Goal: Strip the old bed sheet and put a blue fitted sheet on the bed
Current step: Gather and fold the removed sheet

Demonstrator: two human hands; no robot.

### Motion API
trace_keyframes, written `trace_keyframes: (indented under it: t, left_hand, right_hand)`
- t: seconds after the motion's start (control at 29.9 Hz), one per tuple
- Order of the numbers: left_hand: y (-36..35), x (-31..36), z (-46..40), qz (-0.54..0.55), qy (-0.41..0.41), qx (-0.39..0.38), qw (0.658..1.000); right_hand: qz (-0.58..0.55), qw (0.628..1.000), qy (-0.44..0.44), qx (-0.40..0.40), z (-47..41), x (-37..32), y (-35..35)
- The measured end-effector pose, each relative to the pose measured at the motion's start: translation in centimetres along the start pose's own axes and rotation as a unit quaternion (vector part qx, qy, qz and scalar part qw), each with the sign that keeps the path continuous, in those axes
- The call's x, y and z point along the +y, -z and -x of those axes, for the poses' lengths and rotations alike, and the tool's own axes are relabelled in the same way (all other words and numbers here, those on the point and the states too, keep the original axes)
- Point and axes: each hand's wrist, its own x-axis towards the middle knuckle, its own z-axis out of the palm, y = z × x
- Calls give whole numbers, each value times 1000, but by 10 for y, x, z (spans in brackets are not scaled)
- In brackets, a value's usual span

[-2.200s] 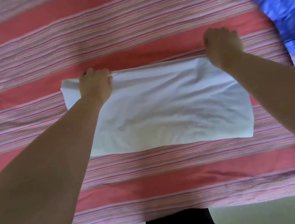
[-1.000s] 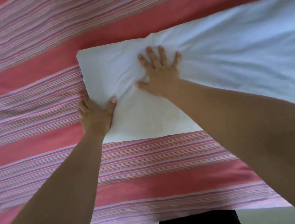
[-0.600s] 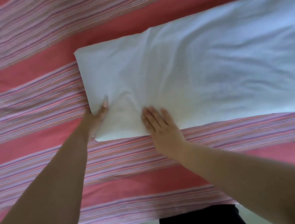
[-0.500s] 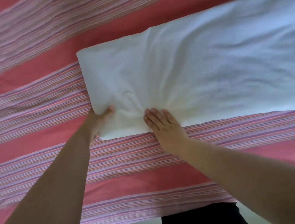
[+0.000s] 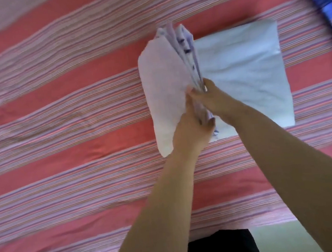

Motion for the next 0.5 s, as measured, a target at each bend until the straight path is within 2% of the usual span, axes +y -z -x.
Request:
trace_keyframes:
  t: [0.07, 0.1, 0.17, 0.2, 0.23, 0.3, 0.33, 0.4, 0.43, 0.5]
  left_hand:
    - [-33, 9, -11, -92, -70, -53, 992]
    - [-40, 5, -15, -113, -86, -34, 989]
    - [-39, -12, -14, -77, -92, 67, 991]
    - [-37, -23, -12, -80, -93, 129, 984]
    - [-33, -34, -9, -123, -82, 148, 978]
    - [-29, -53, -7, -213, -44, 57, 974]
    - [-33, -57, -8, -247, -34, 7, 968]
    - [-49, -57, -11, -297, -27, -21, 954]
    - [-58, -54, -12, -319, -26, -12, 947]
    - [-75, -50, -10, -356, -36, 0, 934]
  right_hand:
    - [82, 994, -15, 76, -12, 19, 8]
    - [98, 991, -18, 93, -18, 28, 11]
    - [111, 989, -1, 95, -24, 39, 15]
    - [124, 988, 12, 97, -25, 39, 14]
    - [135, 985, 23, 103, -26, 40, 13]
    - [179, 973, 26, 145, -21, 38, 7]
    - [238, 954, 26, 183, -15, 36, 3]
    - [358, 893, 97, 255, -5, 32, -8]
    - [394, 867, 154, 262, -6, 30, -14]
    - [467, 833, 214, 208, -24, 26, -21]
